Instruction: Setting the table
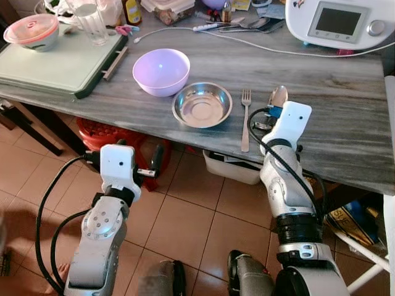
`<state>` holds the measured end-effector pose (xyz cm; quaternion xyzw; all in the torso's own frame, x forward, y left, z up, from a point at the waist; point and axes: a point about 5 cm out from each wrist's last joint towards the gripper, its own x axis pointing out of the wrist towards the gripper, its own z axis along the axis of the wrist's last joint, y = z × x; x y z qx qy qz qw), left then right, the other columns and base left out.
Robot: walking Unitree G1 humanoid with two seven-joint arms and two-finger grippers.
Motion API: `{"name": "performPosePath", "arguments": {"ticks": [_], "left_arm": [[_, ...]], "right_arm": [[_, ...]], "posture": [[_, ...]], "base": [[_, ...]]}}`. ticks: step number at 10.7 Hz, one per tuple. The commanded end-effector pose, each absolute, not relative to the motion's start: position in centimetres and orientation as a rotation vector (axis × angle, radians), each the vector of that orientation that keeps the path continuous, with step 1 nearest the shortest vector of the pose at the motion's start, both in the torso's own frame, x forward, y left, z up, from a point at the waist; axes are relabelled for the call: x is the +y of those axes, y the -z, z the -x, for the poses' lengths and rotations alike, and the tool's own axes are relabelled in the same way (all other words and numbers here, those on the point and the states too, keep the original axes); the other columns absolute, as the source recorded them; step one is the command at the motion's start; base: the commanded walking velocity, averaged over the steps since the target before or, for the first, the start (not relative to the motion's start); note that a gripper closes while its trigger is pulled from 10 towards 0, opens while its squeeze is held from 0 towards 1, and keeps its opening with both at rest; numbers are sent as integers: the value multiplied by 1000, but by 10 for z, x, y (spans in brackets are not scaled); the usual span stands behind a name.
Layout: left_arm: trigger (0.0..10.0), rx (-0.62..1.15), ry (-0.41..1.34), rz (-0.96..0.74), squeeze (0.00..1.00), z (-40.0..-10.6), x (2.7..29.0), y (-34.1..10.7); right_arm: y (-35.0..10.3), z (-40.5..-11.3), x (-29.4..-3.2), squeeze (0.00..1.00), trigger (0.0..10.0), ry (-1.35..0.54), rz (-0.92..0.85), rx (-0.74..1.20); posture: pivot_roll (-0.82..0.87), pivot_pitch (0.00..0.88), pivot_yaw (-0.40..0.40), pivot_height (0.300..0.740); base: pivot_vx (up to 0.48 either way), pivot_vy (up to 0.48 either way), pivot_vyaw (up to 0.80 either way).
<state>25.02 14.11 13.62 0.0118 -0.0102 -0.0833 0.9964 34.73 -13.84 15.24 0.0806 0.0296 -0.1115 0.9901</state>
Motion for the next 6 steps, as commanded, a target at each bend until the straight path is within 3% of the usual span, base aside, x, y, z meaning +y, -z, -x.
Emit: {"name": "performPosePath", "arguments": {"ticks": [1,6], "left_arm": [[10000,-17,172,-34,0,-249,142,-137],[10000,3,169,-40,0,-248,142,-133]], "right_arm": [[-136,-347,-135,0,10000,214,-181,145],[-137,-352,-119,0,10000,118,-230,194]], "posture": [[74,259,114,740],[73,262,109,740]], "base": [[0,0,0],[0,0,0]]}}
